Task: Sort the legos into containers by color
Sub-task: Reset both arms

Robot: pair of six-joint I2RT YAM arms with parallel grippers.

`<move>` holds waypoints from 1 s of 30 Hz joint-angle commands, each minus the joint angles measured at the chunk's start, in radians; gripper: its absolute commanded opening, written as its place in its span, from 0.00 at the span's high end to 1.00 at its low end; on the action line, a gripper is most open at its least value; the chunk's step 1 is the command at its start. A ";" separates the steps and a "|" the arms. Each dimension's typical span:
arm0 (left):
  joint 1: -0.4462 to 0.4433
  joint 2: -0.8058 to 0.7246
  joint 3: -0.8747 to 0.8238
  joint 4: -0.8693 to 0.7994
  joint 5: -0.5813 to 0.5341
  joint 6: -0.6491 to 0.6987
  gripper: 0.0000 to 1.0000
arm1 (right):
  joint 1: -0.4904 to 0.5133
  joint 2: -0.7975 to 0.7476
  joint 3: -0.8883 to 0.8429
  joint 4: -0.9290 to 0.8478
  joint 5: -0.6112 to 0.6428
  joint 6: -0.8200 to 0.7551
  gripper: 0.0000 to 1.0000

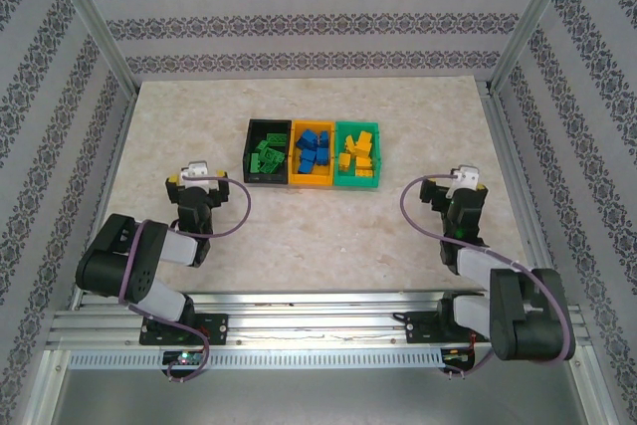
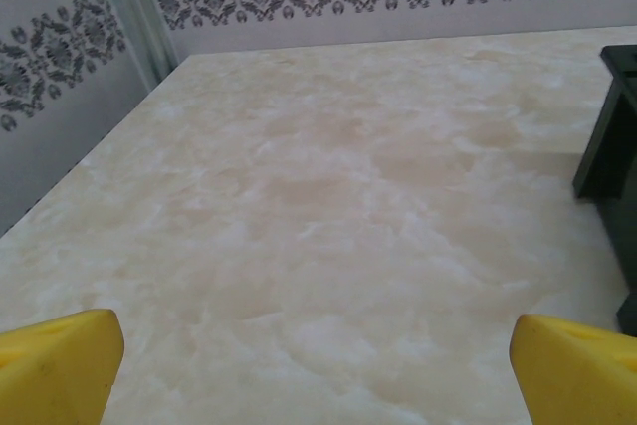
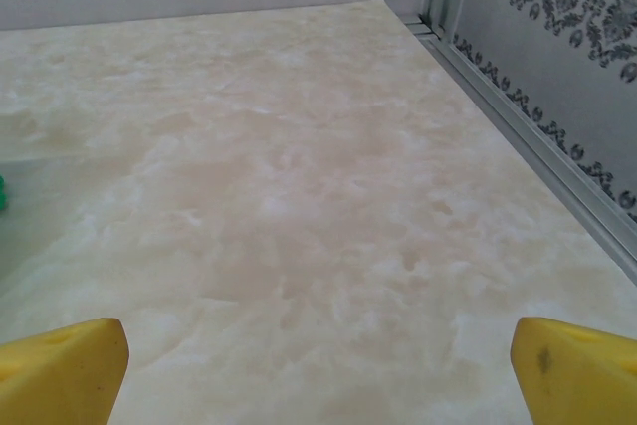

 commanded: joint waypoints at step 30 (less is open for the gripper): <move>0.052 0.071 0.086 -0.054 0.103 -0.003 0.00 | 0.031 0.330 0.136 0.231 -0.286 -0.068 0.02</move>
